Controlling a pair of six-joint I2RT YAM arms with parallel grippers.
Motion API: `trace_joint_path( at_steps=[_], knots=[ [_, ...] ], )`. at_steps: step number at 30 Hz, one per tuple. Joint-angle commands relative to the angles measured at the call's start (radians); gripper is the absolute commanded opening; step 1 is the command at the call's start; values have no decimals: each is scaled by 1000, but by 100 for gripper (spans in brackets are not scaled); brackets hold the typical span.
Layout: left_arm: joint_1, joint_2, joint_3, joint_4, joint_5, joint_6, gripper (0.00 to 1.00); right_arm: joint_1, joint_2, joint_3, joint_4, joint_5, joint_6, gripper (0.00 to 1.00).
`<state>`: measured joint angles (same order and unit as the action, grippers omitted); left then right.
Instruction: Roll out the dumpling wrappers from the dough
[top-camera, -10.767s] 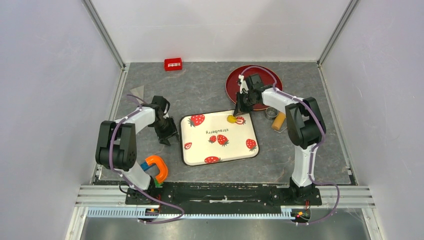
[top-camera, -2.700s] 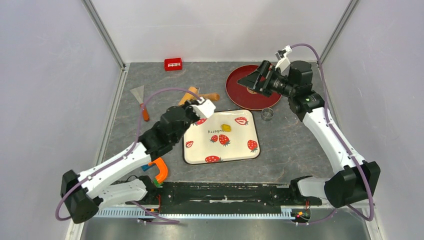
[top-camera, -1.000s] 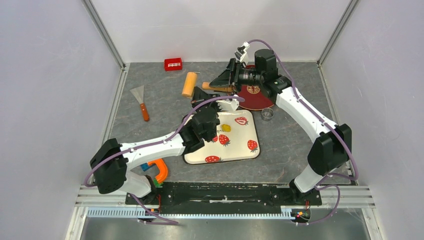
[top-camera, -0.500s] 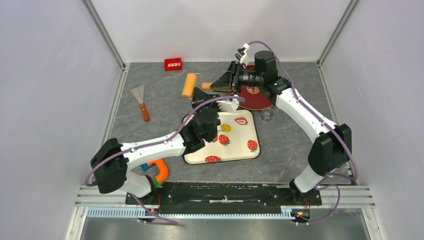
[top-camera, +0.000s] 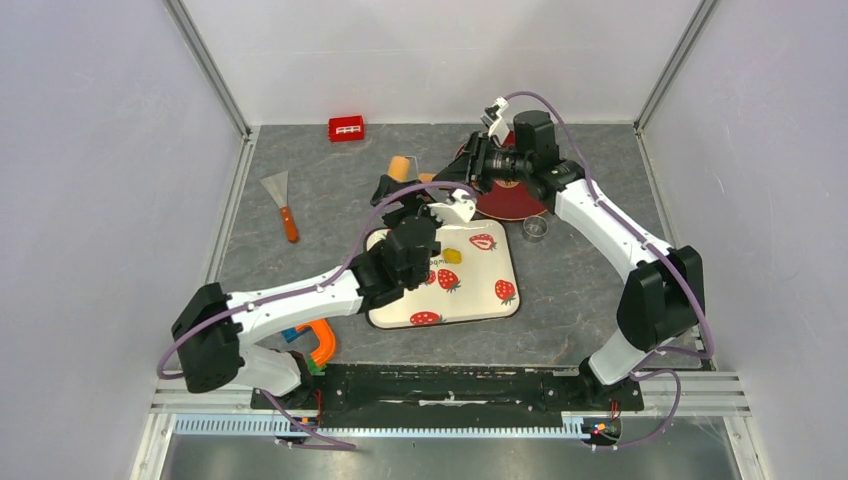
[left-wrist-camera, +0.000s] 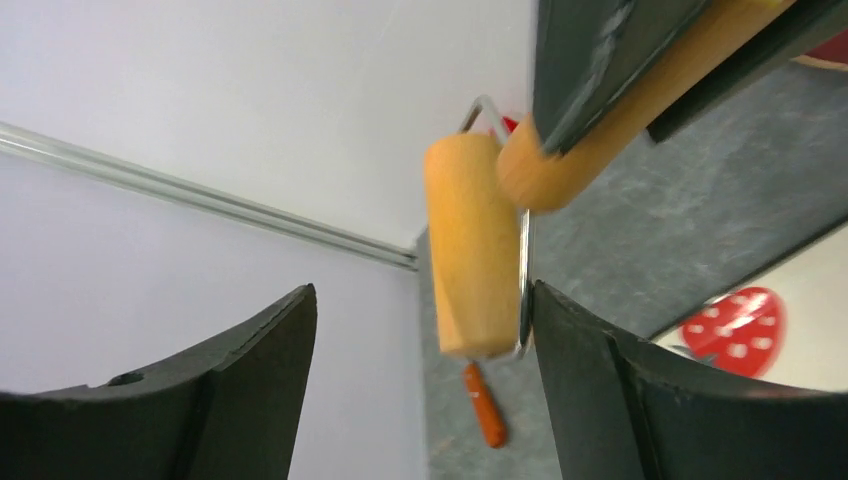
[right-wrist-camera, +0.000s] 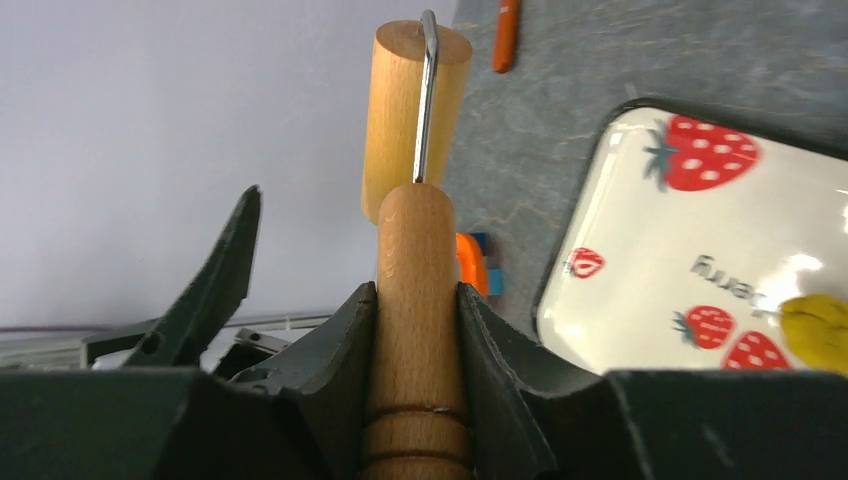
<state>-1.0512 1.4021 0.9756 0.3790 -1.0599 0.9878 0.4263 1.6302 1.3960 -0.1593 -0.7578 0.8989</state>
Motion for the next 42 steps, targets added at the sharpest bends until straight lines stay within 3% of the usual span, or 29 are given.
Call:
trace_joint_path(
  at_steps=[1,4,8,13,22,26,29,33,35,38,42],
  knots=[
    [-7,-105,18,-296,59,-534,82,-64,-66,-19,-27,35,-125,0],
    [-7,-157,-4,-491,179,-838,82,-102,-77,-29,-106,44,-224,0],
    [-6,-201,-50,-623,414,-1161,82,-144,-101,-38,-234,71,-370,0],
    [-1,-148,-59,-747,666,-1393,82,-186,-132,-37,-373,104,-546,0],
    [54,91,95,-864,1127,-1444,87,-202,-168,-49,-433,103,-633,0],
    [196,148,71,-741,1451,-1534,86,-202,-164,-32,-464,119,-646,0],
    [328,139,-14,-596,1582,-1671,83,-202,-162,-15,-493,143,-668,0],
    [505,56,-177,-355,1683,-1829,83,-201,-163,1,-515,160,-693,0],
    [591,14,-230,-311,1695,-1853,83,-201,-162,7,-521,161,-702,0],
    [695,-43,-264,-372,1694,-1821,83,-201,-154,12,-527,157,-710,0],
    [816,-133,-264,-571,1628,-1715,83,-198,-137,19,-529,143,-713,0]
  ],
)
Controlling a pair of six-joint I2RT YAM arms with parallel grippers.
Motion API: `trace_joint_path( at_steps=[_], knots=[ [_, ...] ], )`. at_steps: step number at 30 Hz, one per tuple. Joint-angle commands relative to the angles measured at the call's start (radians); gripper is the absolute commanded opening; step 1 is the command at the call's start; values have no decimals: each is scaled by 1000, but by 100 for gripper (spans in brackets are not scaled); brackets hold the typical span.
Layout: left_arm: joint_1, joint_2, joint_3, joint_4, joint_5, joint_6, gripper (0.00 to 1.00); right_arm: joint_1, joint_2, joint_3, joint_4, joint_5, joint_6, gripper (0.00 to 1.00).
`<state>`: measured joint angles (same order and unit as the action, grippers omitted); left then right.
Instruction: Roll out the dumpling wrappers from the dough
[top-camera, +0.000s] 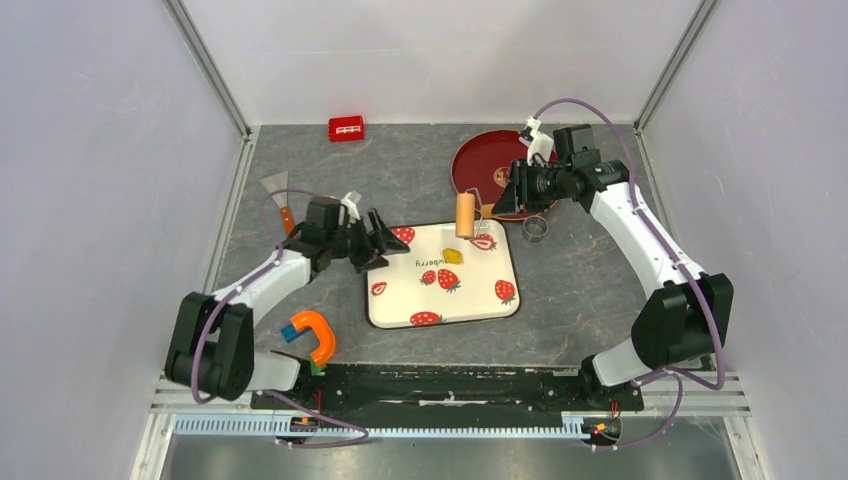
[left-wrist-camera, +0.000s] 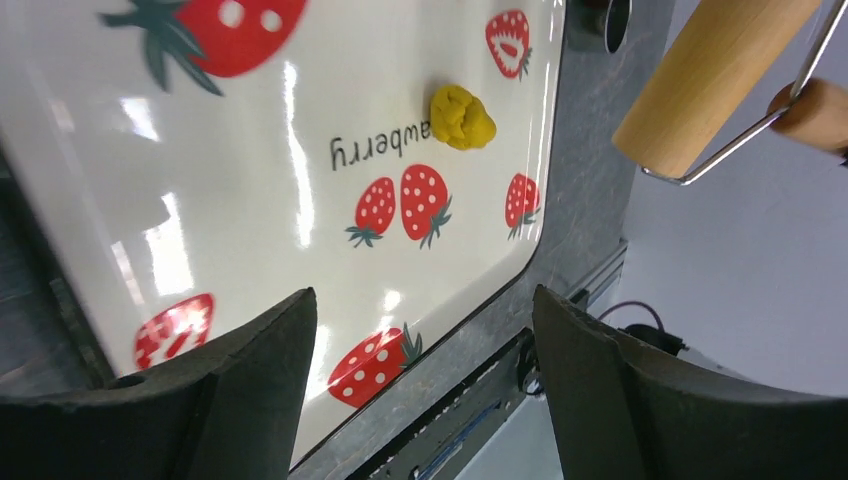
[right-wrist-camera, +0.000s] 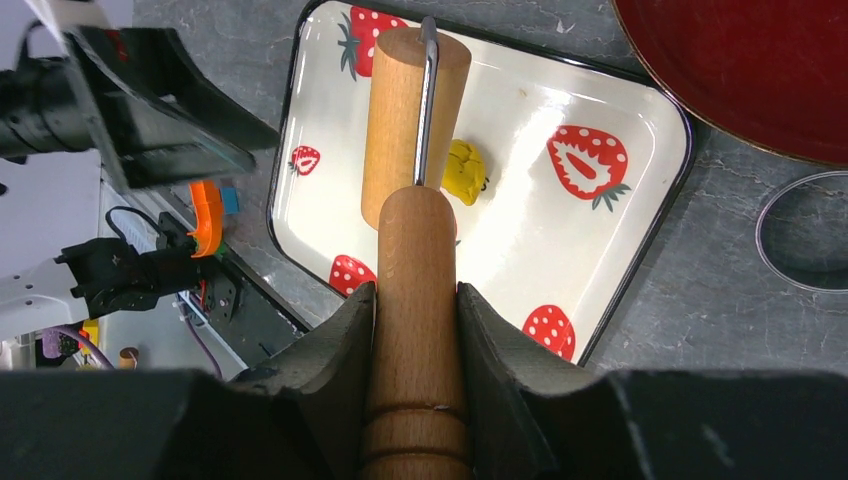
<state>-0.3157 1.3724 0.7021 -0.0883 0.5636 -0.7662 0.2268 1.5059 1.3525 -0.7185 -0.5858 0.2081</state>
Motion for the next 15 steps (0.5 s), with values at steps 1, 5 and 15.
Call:
trace_joint_path(
  at_steps=[1,5,15],
  knots=[
    [98,-131,14,-162,-26,73,83,2,-8,66,29,-32,-26,1],
    [133,-216,36,-348,-207,174,83,15,13,73,24,-38,-37,2],
    [136,-234,74,-495,-199,239,82,24,36,82,33,-57,-29,0]
  ],
)
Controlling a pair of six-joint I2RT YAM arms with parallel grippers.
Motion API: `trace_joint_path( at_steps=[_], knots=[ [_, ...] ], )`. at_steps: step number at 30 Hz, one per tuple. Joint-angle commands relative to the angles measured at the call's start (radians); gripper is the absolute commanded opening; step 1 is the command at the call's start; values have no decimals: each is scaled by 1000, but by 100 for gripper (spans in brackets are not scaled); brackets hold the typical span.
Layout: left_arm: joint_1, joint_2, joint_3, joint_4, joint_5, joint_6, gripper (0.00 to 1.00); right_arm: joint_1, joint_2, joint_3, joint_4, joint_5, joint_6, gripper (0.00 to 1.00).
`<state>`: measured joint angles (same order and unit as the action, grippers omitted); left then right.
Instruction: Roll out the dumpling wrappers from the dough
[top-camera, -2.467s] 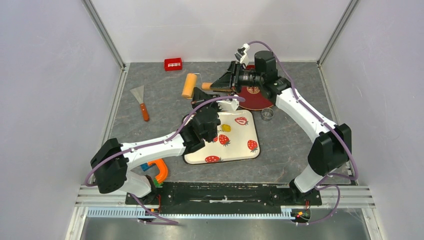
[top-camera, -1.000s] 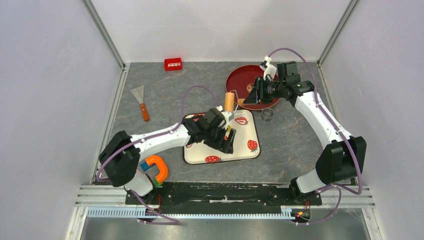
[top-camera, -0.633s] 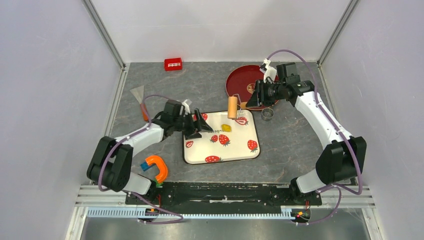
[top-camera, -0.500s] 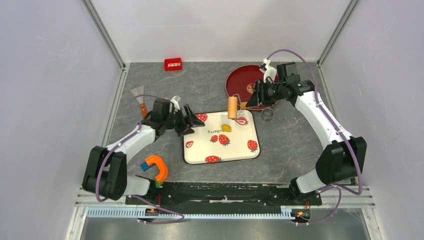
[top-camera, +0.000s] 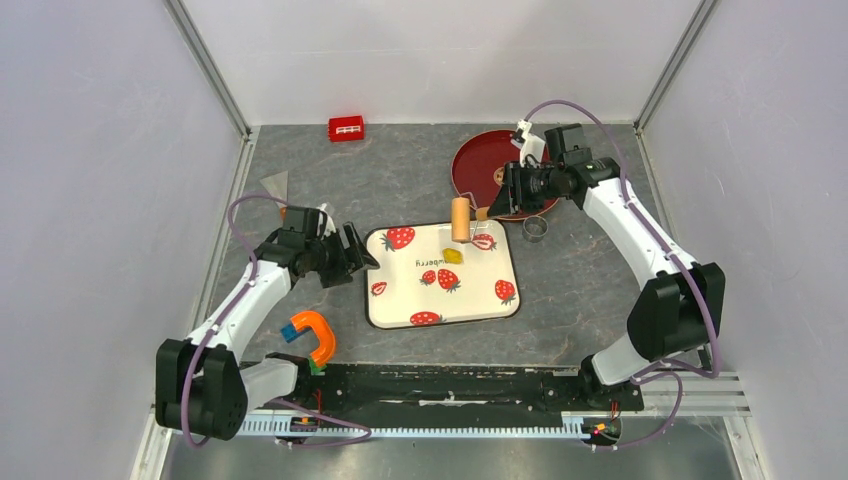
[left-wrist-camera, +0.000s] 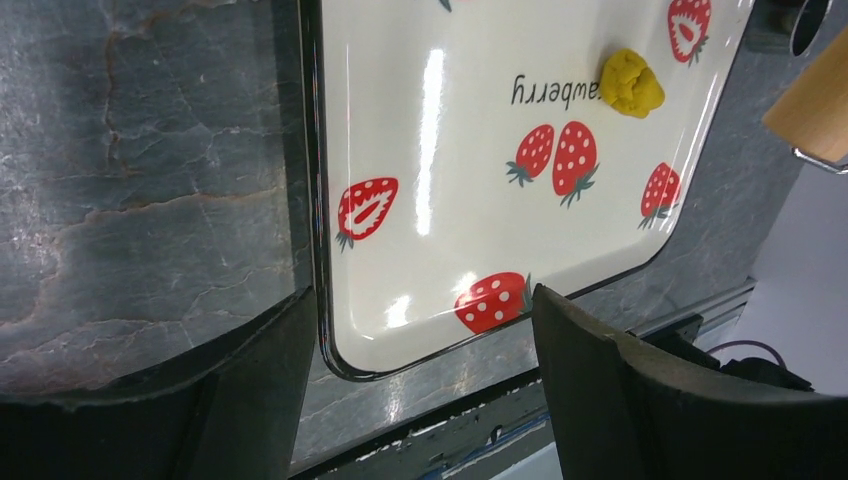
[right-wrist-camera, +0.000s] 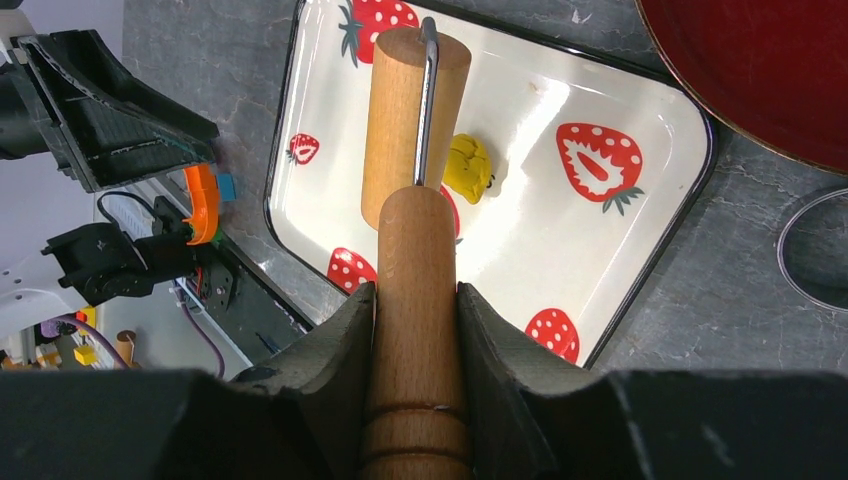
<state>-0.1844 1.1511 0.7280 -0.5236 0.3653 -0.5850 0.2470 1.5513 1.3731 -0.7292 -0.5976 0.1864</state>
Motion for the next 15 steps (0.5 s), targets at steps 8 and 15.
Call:
trace_joint_path(
  at_steps=[8,15],
  knots=[
    [-1,-8,97,-32,103,28,81,6,-45,12,149,-63,81,0],
    [-18,-55,26,66,56,-72,80,17,-13,68,132,-68,91,0]
  ],
)
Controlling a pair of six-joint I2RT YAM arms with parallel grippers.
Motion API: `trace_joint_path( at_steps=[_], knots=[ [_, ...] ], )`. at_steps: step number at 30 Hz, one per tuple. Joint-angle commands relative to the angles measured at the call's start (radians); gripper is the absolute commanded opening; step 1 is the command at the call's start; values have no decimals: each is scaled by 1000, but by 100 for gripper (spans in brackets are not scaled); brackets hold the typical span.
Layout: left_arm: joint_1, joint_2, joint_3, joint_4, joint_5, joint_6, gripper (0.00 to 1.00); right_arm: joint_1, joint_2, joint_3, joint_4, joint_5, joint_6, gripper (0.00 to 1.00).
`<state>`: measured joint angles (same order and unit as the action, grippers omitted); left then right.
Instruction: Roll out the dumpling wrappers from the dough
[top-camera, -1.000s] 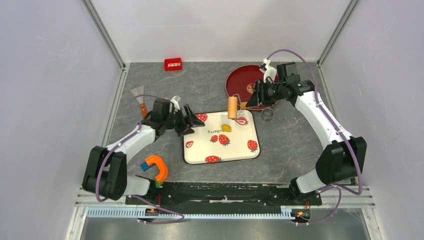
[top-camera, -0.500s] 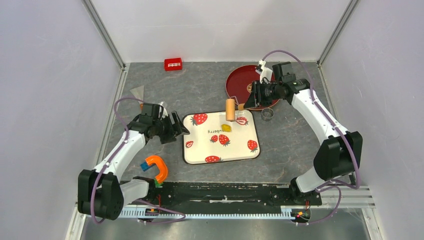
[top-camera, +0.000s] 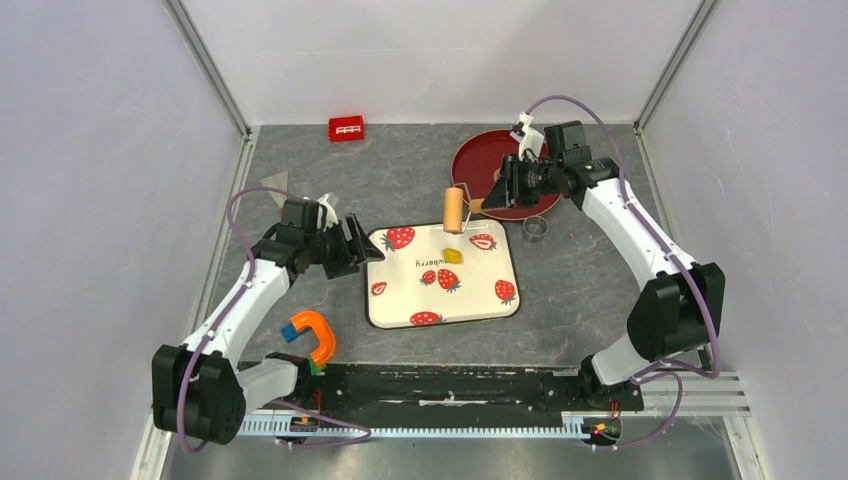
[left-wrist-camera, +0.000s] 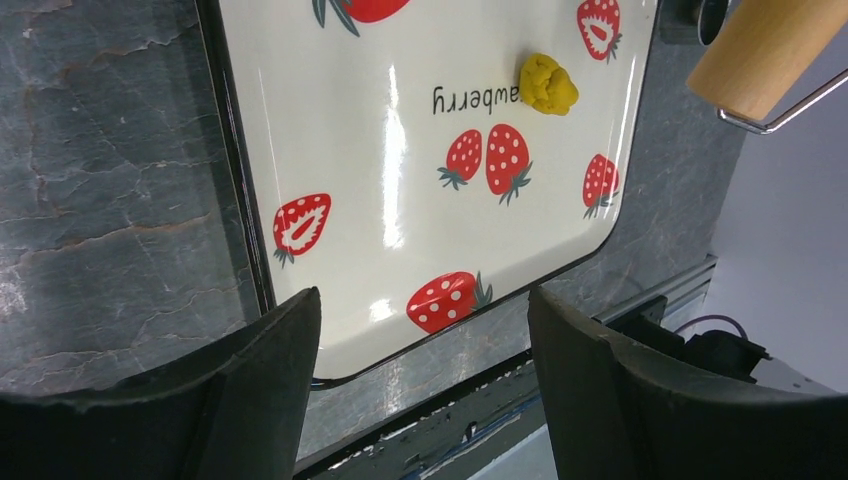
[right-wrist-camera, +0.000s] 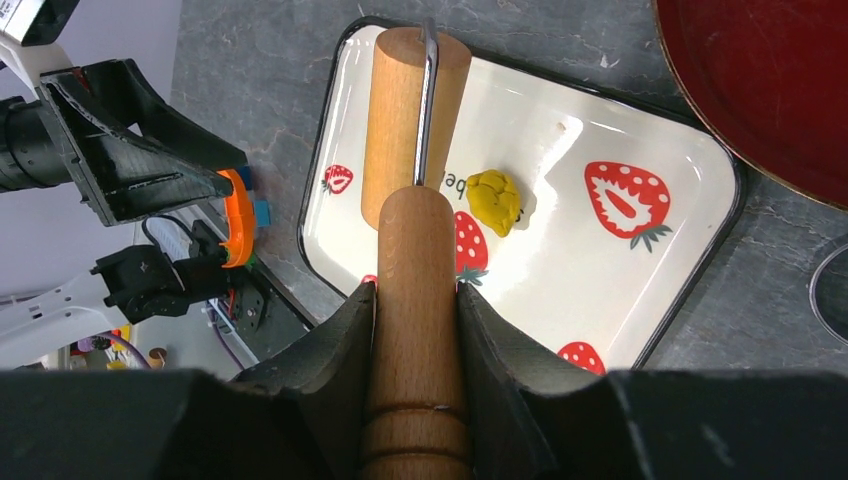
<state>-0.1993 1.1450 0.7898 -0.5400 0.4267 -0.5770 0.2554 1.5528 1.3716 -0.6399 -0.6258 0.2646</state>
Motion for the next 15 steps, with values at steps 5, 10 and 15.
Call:
trace_joint_path(
  at_steps=[5,10,15],
  knots=[
    [-3,-56,-73,134,-68,-230,79,4,-18,72,18,-19,-24,0],
    [-3,-68,-68,152,-112,-308,79,1,-36,28,18,-32,-41,0],
    [-3,-9,-48,129,-49,-244,79,1,-24,53,12,-22,-38,0]
  ],
)
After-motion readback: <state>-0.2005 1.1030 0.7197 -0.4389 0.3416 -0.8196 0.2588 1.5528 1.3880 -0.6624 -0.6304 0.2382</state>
